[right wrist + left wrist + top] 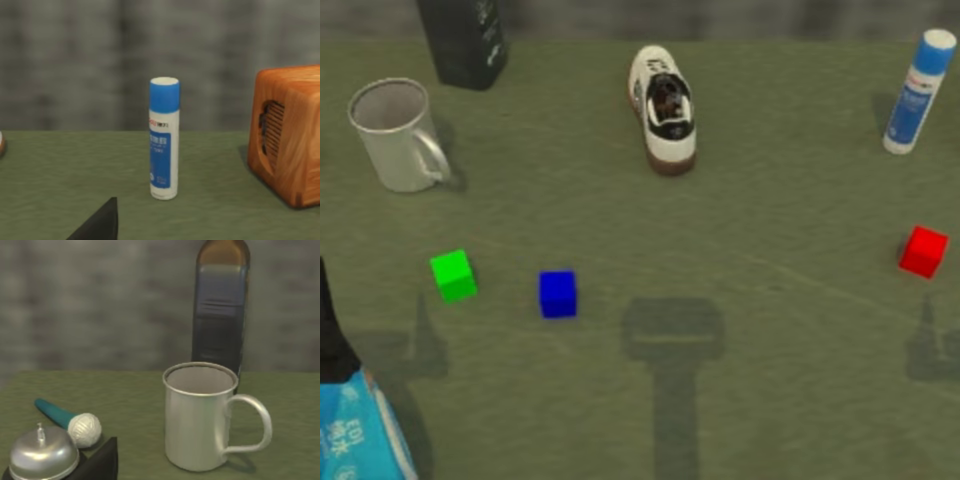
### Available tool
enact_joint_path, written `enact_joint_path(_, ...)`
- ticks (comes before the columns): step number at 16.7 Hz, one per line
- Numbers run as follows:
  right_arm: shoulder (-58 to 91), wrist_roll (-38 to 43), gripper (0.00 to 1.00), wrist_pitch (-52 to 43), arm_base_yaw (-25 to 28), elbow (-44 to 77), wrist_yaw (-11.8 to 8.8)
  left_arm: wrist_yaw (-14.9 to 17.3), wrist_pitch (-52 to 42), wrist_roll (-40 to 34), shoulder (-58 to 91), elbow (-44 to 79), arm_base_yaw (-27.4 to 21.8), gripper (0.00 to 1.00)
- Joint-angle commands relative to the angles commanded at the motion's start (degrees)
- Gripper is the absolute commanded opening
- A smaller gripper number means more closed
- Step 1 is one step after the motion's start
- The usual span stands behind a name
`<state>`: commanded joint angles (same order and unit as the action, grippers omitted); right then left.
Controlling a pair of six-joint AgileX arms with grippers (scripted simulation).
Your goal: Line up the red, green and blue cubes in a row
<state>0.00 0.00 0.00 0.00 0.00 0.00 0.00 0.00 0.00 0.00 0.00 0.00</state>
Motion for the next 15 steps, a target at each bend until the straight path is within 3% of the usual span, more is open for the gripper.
enact_joint_path(7, 8.97, -5.24, 1.00, -5.95, 0.77, 8.81, -0.24, 0.00, 0.00, 0.00, 0.00, 0.00, 0.00, 1.00)
enact_joint_path(15, 52.61, -25.05, 1.00, -28.84, 2.62, 42.13, 0.06, 0.00, 0.00, 0.00, 0.00, 0.00, 0.00, 1.00)
